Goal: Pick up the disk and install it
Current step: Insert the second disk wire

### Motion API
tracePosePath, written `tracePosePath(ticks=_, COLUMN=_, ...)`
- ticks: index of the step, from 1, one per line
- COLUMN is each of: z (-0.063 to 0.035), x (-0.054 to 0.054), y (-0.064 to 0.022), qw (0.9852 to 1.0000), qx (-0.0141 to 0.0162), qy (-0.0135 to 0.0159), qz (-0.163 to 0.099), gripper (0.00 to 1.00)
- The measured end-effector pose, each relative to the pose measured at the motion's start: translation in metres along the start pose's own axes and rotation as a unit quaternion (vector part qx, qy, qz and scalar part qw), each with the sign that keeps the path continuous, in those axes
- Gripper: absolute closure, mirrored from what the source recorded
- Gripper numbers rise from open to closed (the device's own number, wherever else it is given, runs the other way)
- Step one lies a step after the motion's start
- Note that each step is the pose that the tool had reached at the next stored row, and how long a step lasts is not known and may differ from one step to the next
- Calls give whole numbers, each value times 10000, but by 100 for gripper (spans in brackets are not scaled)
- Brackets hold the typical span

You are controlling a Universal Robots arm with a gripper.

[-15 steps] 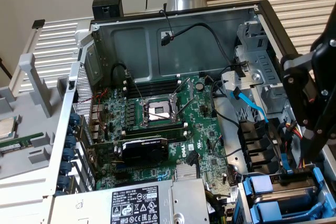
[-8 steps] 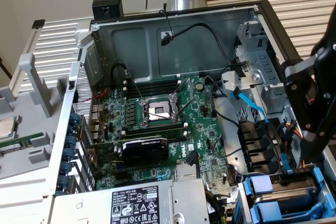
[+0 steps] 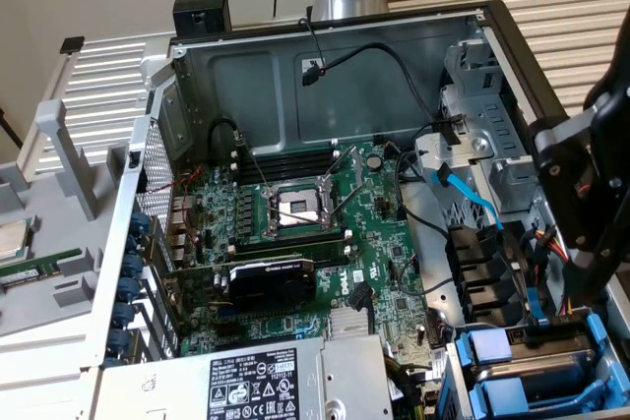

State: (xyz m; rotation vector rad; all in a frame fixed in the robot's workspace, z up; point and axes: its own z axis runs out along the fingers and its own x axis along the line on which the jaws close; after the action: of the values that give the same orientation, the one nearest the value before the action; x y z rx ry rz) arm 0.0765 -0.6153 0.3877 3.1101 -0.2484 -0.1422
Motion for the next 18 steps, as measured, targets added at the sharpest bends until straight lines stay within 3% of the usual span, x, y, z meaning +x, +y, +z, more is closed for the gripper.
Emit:
tracePosePath(ticks=5, z=0, x=0, y=0, qw=9993, qx=-8, qy=8, qz=-370, gripper=89)
tracePosePath(ticks=10, z=-1, x=0, y=0, qw=9978, qx=7, qy=20, qz=-669, gripper=89)
tracePosePath(ticks=18, z=0, x=0, y=0, qw=9965, qx=21, qy=37, qz=-838, gripper=89)
